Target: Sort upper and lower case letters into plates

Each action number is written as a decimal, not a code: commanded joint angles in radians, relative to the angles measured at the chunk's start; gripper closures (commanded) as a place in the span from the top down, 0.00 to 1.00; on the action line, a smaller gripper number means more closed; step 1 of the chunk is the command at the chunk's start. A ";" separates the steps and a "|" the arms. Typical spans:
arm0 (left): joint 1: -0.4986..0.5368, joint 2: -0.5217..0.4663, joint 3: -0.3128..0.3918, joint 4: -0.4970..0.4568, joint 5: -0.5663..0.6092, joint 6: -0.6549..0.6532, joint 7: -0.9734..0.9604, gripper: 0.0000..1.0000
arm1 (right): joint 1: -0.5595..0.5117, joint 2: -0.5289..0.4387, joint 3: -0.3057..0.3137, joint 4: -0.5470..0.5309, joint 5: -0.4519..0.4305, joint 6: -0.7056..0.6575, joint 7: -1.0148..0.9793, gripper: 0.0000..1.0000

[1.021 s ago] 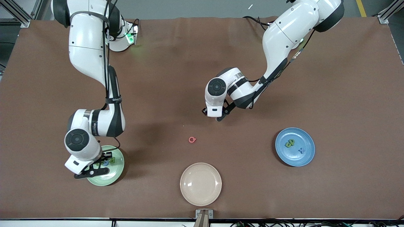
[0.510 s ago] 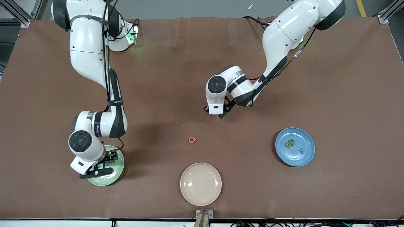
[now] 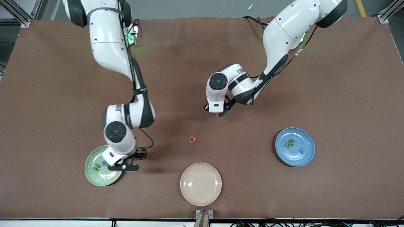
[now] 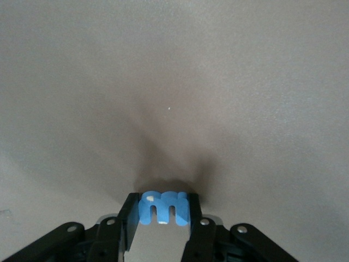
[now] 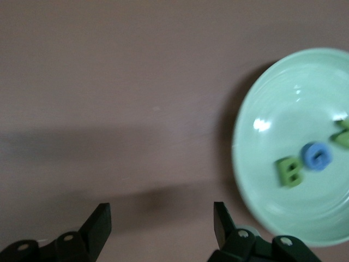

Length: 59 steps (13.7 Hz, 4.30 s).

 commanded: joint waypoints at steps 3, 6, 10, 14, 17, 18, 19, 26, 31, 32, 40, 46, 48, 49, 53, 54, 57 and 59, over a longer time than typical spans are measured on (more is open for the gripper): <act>0.044 -0.027 0.024 0.085 0.090 -0.020 -0.007 0.01 | 0.079 -0.023 0.039 0.006 0.009 0.003 0.381 0.84; 0.138 -0.028 0.024 0.222 0.129 -0.120 0.135 0.01 | 0.071 -0.015 0.117 0.034 0.009 0.052 0.576 0.83; 0.319 -0.062 0.023 0.230 0.130 -0.128 0.481 0.01 | 0.079 0.015 0.204 0.032 0.007 0.147 0.713 0.83; 0.487 -0.058 0.024 0.227 0.130 -0.177 0.777 0.04 | 0.088 0.054 0.251 0.034 0.007 0.216 0.756 0.83; 0.564 -0.051 0.024 0.204 0.129 -0.178 0.915 0.18 | 0.100 0.074 0.260 0.035 0.006 0.237 0.761 0.79; 0.586 -0.051 0.024 0.205 0.130 -0.178 0.931 0.31 | 0.103 0.077 0.260 0.035 0.006 0.237 0.761 0.74; 0.592 -0.051 0.024 0.205 0.129 -0.178 0.954 0.81 | 0.111 0.077 0.260 0.035 0.006 0.237 0.759 0.65; 0.604 -0.289 -0.040 0.217 0.112 -0.381 1.135 1.00 | 0.125 0.080 0.260 0.035 0.006 0.228 0.787 0.03; 0.606 -0.413 -0.058 0.260 -0.007 -0.499 1.198 1.00 | 0.021 0.008 0.240 0.130 -0.005 -0.065 0.587 0.00; 0.604 -0.421 -0.060 0.283 -0.008 -0.545 1.205 1.00 | -0.008 -0.001 0.226 0.155 -0.007 -0.129 0.521 0.00; 0.649 -0.492 -0.057 0.334 -0.067 -0.645 1.329 1.00 | -0.083 -0.009 -0.025 0.132 -0.027 -0.235 -0.141 0.00; 0.655 -0.539 -0.057 0.334 -0.101 -0.705 1.355 1.00 | -0.252 0.026 -0.016 0.124 -0.030 -0.100 -0.430 0.21; 0.653 -0.545 -0.058 0.334 -0.106 -0.717 1.356 1.00 | -0.254 0.037 -0.016 0.121 -0.030 -0.051 -0.436 0.69; 0.653 -0.545 -0.060 0.334 -0.106 -0.721 1.356 1.00 | -0.258 0.037 -0.015 0.114 -0.024 -0.033 -0.434 0.84; 0.652 -0.545 -0.058 0.334 -0.126 -0.723 1.358 1.00 | -0.252 0.015 -0.016 0.103 -0.019 -0.013 -0.433 1.00; 0.649 -0.548 -0.057 0.334 -0.129 -0.723 1.359 1.00 | -0.254 0.000 -0.016 0.103 -0.017 -0.016 -0.434 1.00; 0.608 -0.608 0.006 0.320 -0.181 -0.744 1.387 1.00 | -0.249 -0.061 -0.016 0.106 -0.014 -0.081 -0.500 1.00; 0.558 -0.633 0.079 0.319 -0.218 -0.786 1.427 1.00 | -0.262 -0.148 -0.018 0.106 -0.013 -0.164 -0.508 1.00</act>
